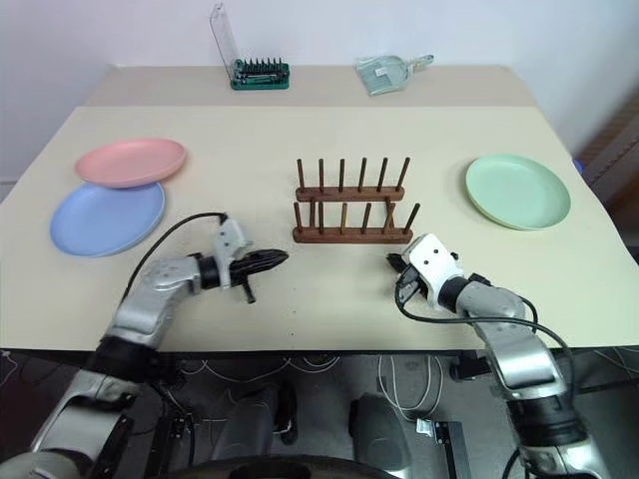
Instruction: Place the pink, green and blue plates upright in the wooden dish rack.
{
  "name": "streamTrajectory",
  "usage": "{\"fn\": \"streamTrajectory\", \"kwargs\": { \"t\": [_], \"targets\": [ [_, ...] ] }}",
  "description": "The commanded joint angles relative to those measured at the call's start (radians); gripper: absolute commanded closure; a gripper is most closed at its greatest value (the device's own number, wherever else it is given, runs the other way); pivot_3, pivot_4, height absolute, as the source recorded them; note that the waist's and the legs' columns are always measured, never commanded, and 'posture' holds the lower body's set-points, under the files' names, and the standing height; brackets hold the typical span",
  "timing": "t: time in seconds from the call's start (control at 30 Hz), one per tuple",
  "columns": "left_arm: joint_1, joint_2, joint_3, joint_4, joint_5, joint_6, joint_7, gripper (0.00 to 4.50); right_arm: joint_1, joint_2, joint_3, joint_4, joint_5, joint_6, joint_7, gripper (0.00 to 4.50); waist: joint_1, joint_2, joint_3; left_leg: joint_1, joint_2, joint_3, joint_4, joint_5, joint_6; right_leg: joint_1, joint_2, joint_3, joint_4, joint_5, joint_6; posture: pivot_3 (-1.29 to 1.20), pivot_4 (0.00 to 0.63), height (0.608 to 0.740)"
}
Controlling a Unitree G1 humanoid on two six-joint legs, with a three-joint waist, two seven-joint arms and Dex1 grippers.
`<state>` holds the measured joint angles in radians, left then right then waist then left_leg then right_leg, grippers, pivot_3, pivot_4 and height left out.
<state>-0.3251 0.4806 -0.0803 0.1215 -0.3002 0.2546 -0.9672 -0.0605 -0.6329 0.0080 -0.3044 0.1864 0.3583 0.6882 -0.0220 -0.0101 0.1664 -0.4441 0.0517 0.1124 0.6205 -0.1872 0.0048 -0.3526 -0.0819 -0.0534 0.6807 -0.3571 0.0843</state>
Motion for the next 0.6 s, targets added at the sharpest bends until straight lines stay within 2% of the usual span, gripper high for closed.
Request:
{"fn": "streamTrajectory", "kwargs": {
  "t": [0.03,0.17,0.27,0.4,0.6],
  "targets": [
    [0.014,0.064,0.213,-0.129,-0.201,0.141,0.009,3.58,-0.004,-0.038,-0.030,-0.173,0.111,0.065,0.076,4.50,0.002,-0.001,0.001,0.000,0.000,-0.001,0.000,-0.001,0.001,0.000,0.000,0.000,0.000,0.000,0.000,0.00,0.150,0.732],
    [0.003,0.082,0.396,-0.146,-0.286,0.201,0.144,1.55,-0.041,-0.034,-0.005,-0.200,0.110,0.090,0.071,4.50,0.005,-0.001,0.001,0.000,-0.001,-0.002,0.001,-0.001,0.002,0.002,-0.002,-0.001,-0.001,0.000,0.000,0.00,0.150,0.732],
    [-0.040,0.057,0.478,-0.153,-0.280,0.223,0.325,0.09,-0.069,-0.033,0.019,-0.181,0.105,0.087,0.084,4.50,0.009,-0.003,0.001,0.000,-0.001,-0.002,0.001,-0.002,0.002,0.002,-0.002,-0.001,-0.002,0.000,0.000,0.00,0.150,0.732],
    [-0.163,0.011,0.572,-0.070,-0.205,0.355,0.738,0.03,-0.125,-0.029,0.049,-0.157,0.106,0.082,0.106,4.50,0.011,-0.006,0.003,0.000,-0.002,-0.002,0.001,-0.002,0.003,0.003,-0.002,-0.002,-0.002,0.000,0.000,0.00,0.150,0.732],
    [-0.295,-0.048,0.683,-0.029,-0.148,0.458,1.133,0.03,-0.143,-0.026,0.064,-0.140,0.102,0.076,0.116,4.50,0.008,-0.011,0.005,-0.001,-0.001,-0.002,0.001,0.001,-0.001,0.002,-0.001,-0.002,-0.002,0.000,0.001,0.00,0.150,0.732]
  ]
}}
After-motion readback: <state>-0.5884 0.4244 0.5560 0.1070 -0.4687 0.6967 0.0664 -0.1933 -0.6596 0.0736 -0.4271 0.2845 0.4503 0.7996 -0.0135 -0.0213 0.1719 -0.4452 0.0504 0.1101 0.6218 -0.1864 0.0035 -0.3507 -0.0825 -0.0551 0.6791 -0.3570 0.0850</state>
